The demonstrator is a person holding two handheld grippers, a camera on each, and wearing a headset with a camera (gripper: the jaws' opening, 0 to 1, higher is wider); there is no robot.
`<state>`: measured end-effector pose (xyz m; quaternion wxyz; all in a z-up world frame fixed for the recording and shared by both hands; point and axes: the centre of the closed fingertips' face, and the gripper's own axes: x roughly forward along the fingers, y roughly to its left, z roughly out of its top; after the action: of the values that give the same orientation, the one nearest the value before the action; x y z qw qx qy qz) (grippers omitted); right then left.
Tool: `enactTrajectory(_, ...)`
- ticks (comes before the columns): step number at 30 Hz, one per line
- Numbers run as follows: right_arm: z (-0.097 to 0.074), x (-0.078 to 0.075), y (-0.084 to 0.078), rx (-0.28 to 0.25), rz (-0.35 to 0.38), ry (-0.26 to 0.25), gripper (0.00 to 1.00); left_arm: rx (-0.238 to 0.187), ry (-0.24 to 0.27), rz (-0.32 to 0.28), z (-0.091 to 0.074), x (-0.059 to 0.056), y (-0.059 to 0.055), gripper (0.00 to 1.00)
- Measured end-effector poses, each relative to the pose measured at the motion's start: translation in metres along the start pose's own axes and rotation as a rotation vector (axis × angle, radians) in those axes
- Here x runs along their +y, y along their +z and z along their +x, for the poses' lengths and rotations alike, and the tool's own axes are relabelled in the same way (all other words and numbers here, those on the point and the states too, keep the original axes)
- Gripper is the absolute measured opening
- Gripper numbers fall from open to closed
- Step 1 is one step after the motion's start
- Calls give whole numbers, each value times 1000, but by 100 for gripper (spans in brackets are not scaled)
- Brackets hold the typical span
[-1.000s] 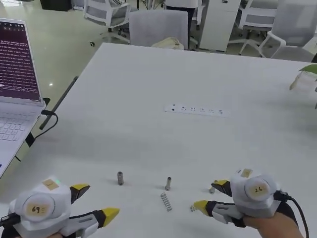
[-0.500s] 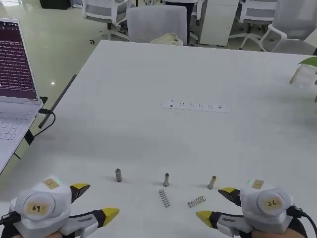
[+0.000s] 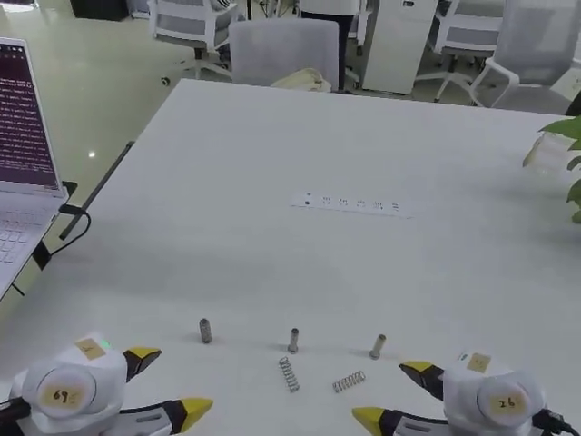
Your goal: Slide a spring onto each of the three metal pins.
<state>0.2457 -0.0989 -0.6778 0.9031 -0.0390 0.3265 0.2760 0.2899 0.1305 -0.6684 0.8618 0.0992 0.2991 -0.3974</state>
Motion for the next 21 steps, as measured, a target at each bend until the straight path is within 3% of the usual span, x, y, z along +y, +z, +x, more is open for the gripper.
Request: enactTrajectory(21,-17,1,-12,7,40,-49,58,63,-157,148,32,-24,3,54)
